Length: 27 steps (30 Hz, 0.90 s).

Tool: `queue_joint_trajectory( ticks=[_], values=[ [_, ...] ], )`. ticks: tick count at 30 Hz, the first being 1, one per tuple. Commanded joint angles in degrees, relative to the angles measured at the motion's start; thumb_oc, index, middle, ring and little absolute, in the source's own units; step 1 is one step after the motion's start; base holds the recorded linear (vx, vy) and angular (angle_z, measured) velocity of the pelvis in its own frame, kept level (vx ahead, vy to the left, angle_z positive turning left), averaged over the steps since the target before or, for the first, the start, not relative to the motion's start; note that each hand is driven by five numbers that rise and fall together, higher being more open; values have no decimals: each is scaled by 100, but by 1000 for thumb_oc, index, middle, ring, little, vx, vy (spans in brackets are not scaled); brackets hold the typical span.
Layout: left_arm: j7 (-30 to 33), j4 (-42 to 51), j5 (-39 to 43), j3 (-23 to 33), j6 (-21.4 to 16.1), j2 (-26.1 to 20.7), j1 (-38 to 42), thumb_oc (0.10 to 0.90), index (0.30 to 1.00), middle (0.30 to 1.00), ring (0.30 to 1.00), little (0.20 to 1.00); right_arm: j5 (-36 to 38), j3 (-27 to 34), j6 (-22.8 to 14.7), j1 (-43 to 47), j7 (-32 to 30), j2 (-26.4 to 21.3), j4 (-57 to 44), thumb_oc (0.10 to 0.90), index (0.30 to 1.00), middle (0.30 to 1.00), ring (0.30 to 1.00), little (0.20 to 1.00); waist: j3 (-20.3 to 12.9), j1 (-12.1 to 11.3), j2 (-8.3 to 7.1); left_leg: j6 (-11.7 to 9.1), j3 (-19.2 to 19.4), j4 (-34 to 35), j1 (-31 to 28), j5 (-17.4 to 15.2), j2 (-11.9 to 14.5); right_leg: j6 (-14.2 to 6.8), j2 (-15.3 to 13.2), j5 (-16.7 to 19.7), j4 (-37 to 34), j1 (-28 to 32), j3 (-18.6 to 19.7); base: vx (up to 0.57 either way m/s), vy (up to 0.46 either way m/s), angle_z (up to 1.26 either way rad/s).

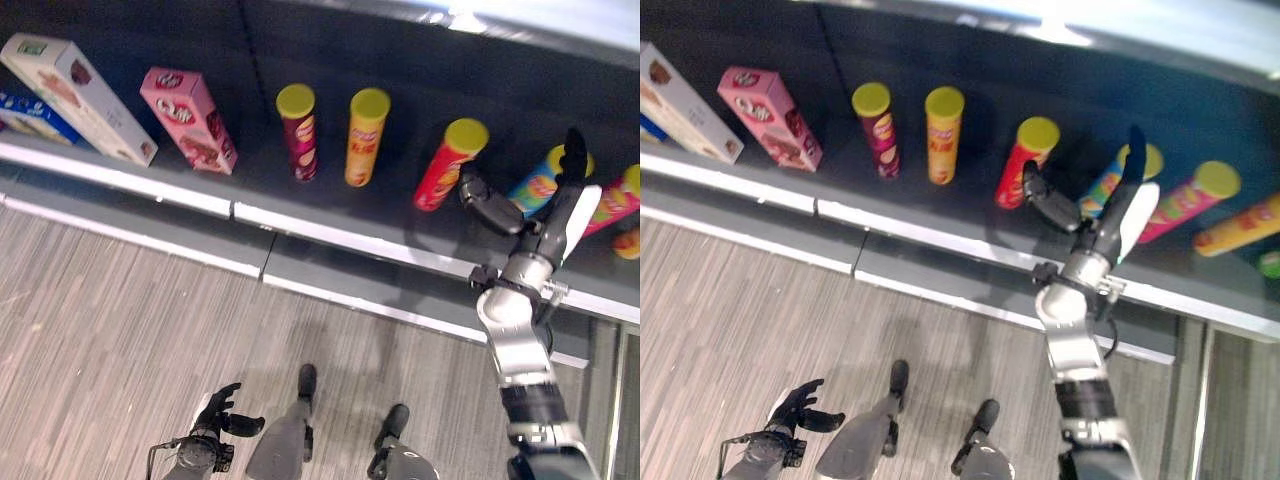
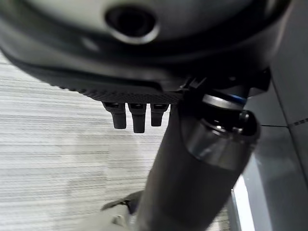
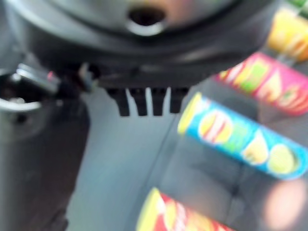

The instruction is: Put the goods on the table back onto the shelves and tidy them up.

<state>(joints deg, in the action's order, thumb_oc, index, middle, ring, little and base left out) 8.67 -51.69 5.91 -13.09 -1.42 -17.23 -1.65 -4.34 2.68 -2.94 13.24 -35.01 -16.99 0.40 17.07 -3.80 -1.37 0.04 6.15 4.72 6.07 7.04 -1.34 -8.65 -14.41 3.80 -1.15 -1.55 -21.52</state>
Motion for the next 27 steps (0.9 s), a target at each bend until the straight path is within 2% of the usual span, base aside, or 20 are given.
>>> queue_joint_trajectory(
  ticks=[1, 3, 4, 7, 8, 9, 12, 13, 14, 15, 16, 17, 18, 20, 22, 23, 24, 25, 26, 27],
  values=[
    [177, -217, -232, -14, -40, -162, -180, 800, 900, 900, 900, 900, 260, 176, -645, 485, 255, -597, -243, 800, 900, 900, 900, 900, -520, -63, 164, -321, -116, -211, -26, -599, 343, -515, -621, 365, 268, -35, -143, 35, 35, -35],
    [150, -284, -280, 44, 0, -131, -191, 800, 900, 900, 900, 900, 366, 201, -663, 218, 477, -554, -377, 800, 900, 900, 900, 900, -575, 18, 131, -292, -46, -159, -152, -630, 328, -523, -629, 397, 295, -20, -79, 39, 87, -33],
    [85, -486, -483, 131, 24, -80, -168, 800, 900, 900, 900, 900, 516, 361, -702, -226, 806, -508, -574, 800, 900, 900, 900, 900, -622, 231, 86, -249, 144, -38, -389, -699, 317, -572, -662, 574, 429, -93, 68, 16, 102, -25],
    [85, -487, -483, 128, 23, -81, -168, 800, 900, 900, 900, 900, 516, 365, -699, -232, 808, -506, -580, 800, 900, 900, 900, 900, -631, 217, 81, -247, 156, -37, -385, -697, 314, -573, -665, 577, 431, -108, 83, -1, 58, -48],
    [18, -522, -492, 207, -8, -122, -123, 800, 900, 900, 900, 900, 746, 587, -775, -532, 955, -523, -628, 800, 900, 900, 900, 900, -533, 521, 26, -225, 438, -18, -606, -727, 423, -635, -601, 881, 732, -285, 261, -83, -7, -37],
    [-124, -365, -455, 298, -30, -235, -176, 800, 900, 900, 900, 900, 786, 1014, -793, -732, 989, -731, -564, 800, 900, 900, 900, 900, -543, 534, 33, -308, 949, 28, -826, -754, 731, -635, -799, 991, 730, -272, -103, -83, -7, -17],
    [-138, -378, -409, 354, -28, -236, -185, 800, 900, 900, 900, 900, 725, 1095, -748, -751, 971, -810, -522, 800, 900, 900, 900, 900, -597, 488, 51, -367, 1001, 28, -872, -831, 834, -635, -868, 994, 667, -178, -229, 3, -128, -153],
    [-148, -371, -347, 464, -35, -256, -238, 800, 900, 900, 900, 900, 651, 1194, -674, -721, 932, -967, -417, 800, 900, 900, 900, 900, -678, 400, 37, -440, 1182, 0, -853, -815, 990, -635, -1087, 1107, 587, -70, -605, -27, -144, -169],
    [-152, -362, -343, 458, -33, -248, -247, 800, 900, 900, 900, 900, 654, 1191, -678, -713, 928, -986, -396, 800, 900, 900, 900, 900, -675, 389, 59, -451, 1192, 1, -867, -820, 1007, -635, -1058, 1135, 536, -39, -612, -62, -212, -79],
    [-165, -355, -333, 522, -37, -259, -285, 800, 900, 900, 900, 900, 571, 1261, -655, -707, 899, -1076, -399, 800, 900, 900, 900, 900, -725, 343, 15, -479, 1345, -15, -838, -759, 1075, -635, -1213, 1215, 487, 14, -869, -14, -74, -79],
    [-172, -345, -334, 517, -36, -259, -304, 800, 900, 900, 900, 900, 558, 1261, -647, -720, 894, -1078, -402, 800, 900, 900, 900, 900, -738, 322, 28, -500, 1357, -15, -858, -781, 1091, -635, -1185, 1226, 442, 40, -864, -35, -150, -73],
    [-184, -348, -316, 579, -36, -269, -319, 800, 900, 900, 900, 900, 539, 1340, -647, -728, 884, -1135, -420, 800, 900, 900, 900, 900, -788, 298, -20, -524, 1475, -27, -840, -730, 1135, -635, -1287, 1289, 403, 79, -1057, -4, -626, -57],
    [-297, -334, -186, 767, -41, -331, -389, 800, 900, 900, 900, 900, 1251, 1518, -720, -660, 1076, -1269, -354, 800, 900, 900, 900, 900, -1008, 187, -231, -902, 2038, -283, -803, -503, 1669, -635, -1285, 1138, 22, 291, -1564, 8, -803, -34],
    [-343, -289, -139, 805, -57, -405, -479, 800, 900, 900, 900, 900, 1680, 1688, -820, -636, 1185, -1390, -259, 800, 900, 900, 900, 900, -1073, 213, -216, -1181, 2228, -418, -879, -285, 2136, -635, -933, 865, -42, 242, -1438, 64, -648, -91],
    [-352, -230, -14, 827, -75, -399, -518, 800, 900, 900, 900, 900, 1733, 1691, -915, -527, 1168, -1668, -193, 800, 900, 900, 900, 900, -1098, 292, -133, -1282, 2319, -521, -1000, -204, 2403, -574, -624, 585, -32, 202, -1343, 57, -287, -169],
    [-351, -229, -8, 830, -76, -378, -516, 800, 900, 900, 900, 900, 1741, 1675, -932, -501, 1165, -1700, -160, 800, 900, 900, 900, 900, -1086, 285, -87, -1309, 2327, -538, -1012, -204, 2455, -565, -578, 560, -27, 208, -1335, 33, -342, -94],
    [-332, -207, 65, 835, -90, -332, -465, 800, 900, 900, 900, 900, 1707, 1663, -940, -423, 1146, -2034, -101, 800, 900, 900, 900, 900, -1079, 359, -36, -1399, 2373, -746, -1024, 103, 2731, -438, -219, 317, -190, 270, -1265, 39, -434, -46],
    [-289, -142, 158, 870, -107, -282, -416, 800, 900, 900, 900, 900, 1623, 1658, -899, -405, 1115, -2289, -65, 800, 900, 900, 900, 900, -1033, 352, 58, -1449, 2349, -1046, -940, 555, 2948, -258, 107, 118, -345, 406, -1241, 29, -431, -27],
    [-287, -136, 164, 867, -106, -273, -415, 800, 900, 900, 900, 900, 1625, 1657, -897, -398, 1113, -2303, -60, 800, 900, 900, 900, 900, -1022, 353, 78, -1455, 2334, -1070, -928, 561, 2977, -238, 130, 101, -342, 410, -1244, 20, -317, -29],
    [-264, -87, 234, 865, -135, -250, -393, 800, 900, 900, 900, 900, 1577, 1549, -882, -290, 1094, -2395, -3, 800, 900, 900, 900, 900, -975, 309, 70, -1407, 2109, -1320, -834, 491, 2874, -153, 239, -23, -361, 416, -1143, 15, -199, -40]
  ],
)
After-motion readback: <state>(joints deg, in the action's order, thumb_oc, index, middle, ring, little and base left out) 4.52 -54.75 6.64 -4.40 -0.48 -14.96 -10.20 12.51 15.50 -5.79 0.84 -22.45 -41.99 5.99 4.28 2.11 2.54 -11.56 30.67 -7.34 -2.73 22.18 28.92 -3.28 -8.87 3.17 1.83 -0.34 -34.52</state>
